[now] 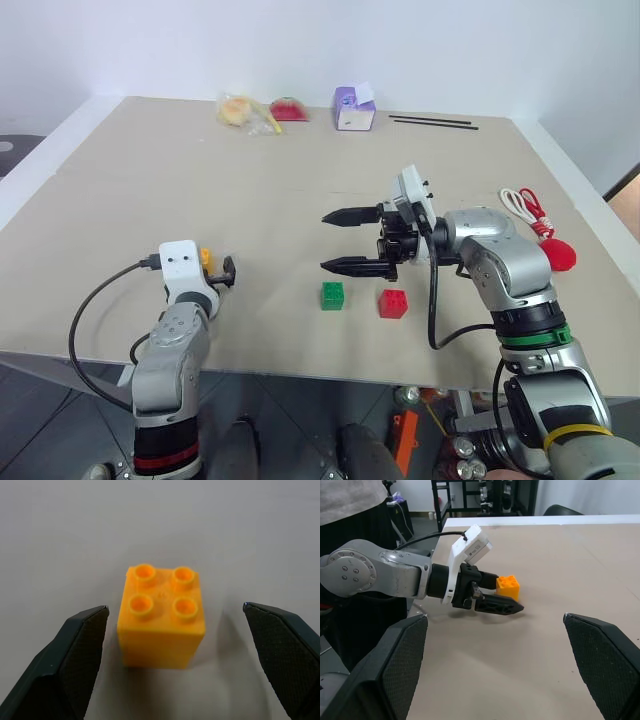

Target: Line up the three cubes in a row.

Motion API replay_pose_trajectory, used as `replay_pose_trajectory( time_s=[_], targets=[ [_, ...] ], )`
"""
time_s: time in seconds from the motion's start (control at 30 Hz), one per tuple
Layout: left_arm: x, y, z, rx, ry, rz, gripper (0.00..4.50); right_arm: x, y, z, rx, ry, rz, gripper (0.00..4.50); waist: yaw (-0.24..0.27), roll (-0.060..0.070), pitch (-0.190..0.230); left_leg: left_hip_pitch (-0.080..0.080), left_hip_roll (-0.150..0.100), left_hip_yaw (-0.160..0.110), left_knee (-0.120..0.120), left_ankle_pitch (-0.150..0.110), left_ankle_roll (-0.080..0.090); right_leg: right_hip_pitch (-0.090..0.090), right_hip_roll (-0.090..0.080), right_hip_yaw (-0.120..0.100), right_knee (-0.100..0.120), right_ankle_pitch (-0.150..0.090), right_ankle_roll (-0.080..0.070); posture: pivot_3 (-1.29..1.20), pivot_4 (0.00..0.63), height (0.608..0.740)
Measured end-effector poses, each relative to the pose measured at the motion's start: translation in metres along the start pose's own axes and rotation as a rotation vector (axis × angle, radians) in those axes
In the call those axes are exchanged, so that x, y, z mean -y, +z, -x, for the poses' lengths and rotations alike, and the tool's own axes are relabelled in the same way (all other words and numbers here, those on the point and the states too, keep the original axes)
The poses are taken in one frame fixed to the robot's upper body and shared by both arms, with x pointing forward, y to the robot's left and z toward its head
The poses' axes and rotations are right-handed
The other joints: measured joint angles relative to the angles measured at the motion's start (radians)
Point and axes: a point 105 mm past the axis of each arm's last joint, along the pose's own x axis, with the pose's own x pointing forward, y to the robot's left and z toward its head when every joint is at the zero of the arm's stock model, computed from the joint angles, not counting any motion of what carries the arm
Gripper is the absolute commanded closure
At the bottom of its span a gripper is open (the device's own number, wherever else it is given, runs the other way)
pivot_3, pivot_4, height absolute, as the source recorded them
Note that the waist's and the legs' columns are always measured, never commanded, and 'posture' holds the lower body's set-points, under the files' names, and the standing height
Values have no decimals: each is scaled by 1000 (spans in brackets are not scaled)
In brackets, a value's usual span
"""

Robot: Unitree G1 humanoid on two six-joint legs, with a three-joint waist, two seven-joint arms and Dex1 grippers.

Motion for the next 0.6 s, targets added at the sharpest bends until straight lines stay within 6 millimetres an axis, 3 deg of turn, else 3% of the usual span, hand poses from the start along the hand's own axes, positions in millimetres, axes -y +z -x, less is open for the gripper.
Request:
replay_pose_trajectory(
  time_s=[0.1, 0.13, 0.43, 0.6],
  targets=[
    [-1, -1, 1, -4, 2, -1, 50, 0, 0, 0, 0, 2, 0, 0, 0, 0, 0, 0, 0, 0, 0, 0, 0, 0, 0, 0, 0, 0, 0, 0, 150, 740],
    [-1, -2, 1, -5, 3, -2, 287, 0, 0, 0, 0, 3, 0, 0, 0, 0, 0, 0, 0, 0, 0, 0, 0, 0, 0, 0, 0, 0, 0, 0, 150, 740],
    [-4, -4, 2, -8, 20, -8, 3199, -1, 0, 1, -6, 10, -2, 0, 0, 0, 0, 0, 0, 0, 0, -1, -1, 0, 0, 0, 0, 0, 0, 0, 150, 740],
    [-2, 3, 1, 27, -10, -42, 3198, 0, -1, 7, -23, 4, -8, 0, 0, 0, 0, 0, 0, 0, 0, -1, -1, -1, 0, 0, 0, 0, -1, 0, 150, 740]
  ],
)
